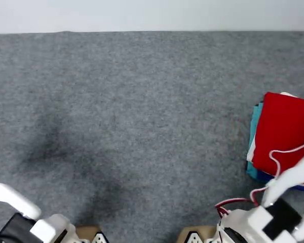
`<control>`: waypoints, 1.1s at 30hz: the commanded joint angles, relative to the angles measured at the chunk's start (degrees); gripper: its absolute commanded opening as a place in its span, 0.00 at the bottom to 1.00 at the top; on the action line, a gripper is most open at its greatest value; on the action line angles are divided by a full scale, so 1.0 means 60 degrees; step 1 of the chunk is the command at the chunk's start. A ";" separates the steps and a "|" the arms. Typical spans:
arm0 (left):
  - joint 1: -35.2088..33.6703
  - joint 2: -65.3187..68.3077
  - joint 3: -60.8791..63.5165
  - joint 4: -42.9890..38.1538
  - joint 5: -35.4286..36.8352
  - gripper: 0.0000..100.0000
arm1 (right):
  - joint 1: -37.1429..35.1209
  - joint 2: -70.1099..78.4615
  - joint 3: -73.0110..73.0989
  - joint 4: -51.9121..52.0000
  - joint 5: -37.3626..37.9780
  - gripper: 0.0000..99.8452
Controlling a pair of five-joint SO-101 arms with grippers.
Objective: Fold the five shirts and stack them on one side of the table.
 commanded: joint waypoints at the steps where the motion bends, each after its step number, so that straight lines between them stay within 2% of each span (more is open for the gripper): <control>1: 0.0059 -0.0381 -0.0344 -0.0015 -0.0073 0.01 | 0.0725 0.0813 0.0103 -0.1018 0.0484 0.01; 5: 0.0059 -0.0366 -0.0344 -0.0015 -0.0073 0.01 | 0.1150 0.1868 0.0132 -0.1370 0.0718 0.01; 10: 0.0059 -0.0381 -0.0344 -0.0015 -0.0073 0.01 | 0.0813 0.1077 -0.0777 -0.0476 0.0674 0.01; 14: 0.0059 -0.0381 -0.0344 0.0000 -0.0073 0.01 | -0.0110 -0.0154 -0.1245 0.0330 0.0659 0.01; 19: 0.0059 -0.0381 -0.0344 0.0044 -0.0029 0.01 | -0.1868 -0.0652 -0.0806 0.0315 0.0645 0.01; 21: 0.0088 -0.0381 -0.0344 0.0059 -0.0015 0.01 | -0.2440 -0.0476 -0.0264 -0.0300 0.0557 0.01; 25: 0.0278 -0.0381 -0.0330 0.0059 0.0000 0.01 | -0.2923 0.0271 0.0733 -0.2410 -0.0454 0.01; 30: 0.0484 -0.0396 -0.0330 0.0073 0.0000 0.01 | -0.3026 0.1736 0.0982 -0.4476 -0.0938 0.01; 33: 0.0469 -0.0396 -0.0330 0.0073 0.0000 0.01 | -0.3011 0.2513 0.0982 -0.5004 -0.0923 0.01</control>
